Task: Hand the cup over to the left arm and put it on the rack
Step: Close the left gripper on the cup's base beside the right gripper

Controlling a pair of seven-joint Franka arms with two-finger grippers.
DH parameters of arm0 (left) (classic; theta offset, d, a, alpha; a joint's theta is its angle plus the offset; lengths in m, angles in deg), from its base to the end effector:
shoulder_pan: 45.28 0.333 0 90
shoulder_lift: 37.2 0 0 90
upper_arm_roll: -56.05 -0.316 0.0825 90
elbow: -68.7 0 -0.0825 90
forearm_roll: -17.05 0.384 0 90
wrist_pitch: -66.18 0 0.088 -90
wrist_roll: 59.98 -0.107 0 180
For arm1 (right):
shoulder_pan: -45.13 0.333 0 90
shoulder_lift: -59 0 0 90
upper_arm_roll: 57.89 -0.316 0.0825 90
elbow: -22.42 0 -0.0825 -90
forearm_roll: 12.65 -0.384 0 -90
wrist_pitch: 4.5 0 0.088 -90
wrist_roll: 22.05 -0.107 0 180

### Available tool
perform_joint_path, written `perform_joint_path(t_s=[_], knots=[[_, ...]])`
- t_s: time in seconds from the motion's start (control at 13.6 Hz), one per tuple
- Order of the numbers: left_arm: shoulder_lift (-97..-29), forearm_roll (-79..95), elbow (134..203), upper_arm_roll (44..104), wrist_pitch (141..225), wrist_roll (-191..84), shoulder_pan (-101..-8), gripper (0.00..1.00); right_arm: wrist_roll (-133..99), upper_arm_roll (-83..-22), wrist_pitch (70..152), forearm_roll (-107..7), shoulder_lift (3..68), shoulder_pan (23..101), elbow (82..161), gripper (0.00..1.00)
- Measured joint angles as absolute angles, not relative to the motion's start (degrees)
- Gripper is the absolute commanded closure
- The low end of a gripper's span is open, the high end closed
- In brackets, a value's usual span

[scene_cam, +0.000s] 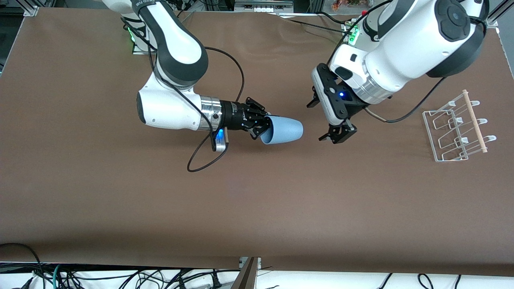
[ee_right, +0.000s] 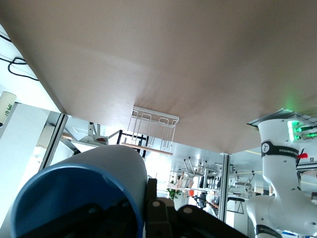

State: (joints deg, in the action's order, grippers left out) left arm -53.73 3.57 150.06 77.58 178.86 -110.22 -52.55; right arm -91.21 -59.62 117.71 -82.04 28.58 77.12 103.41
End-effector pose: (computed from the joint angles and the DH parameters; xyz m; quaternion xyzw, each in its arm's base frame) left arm 0.5954 -0.3048 0.5753 0.7808 -0.5872 0.1647 0.1355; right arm 0.5919 0.4385 0.4388 -0.6967 0.4945 0.3543 0.3803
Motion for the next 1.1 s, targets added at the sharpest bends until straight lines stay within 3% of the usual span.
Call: perform_joint_path(t_s=[0.44,1.1], knots=[[-54.0,3.6,159.8,79.6,192.6,-114.5,-53.3,0.0,-101.5,-59.2,118.0,-85.6,28.5,76.9,101.3,1.0],[-54.3,6.1,160.5,79.7,196.7,-111.2,-54.4,0.0,-104.2,-58.9,117.9,-87.6,28.3,76.7,99.7,1.0]])
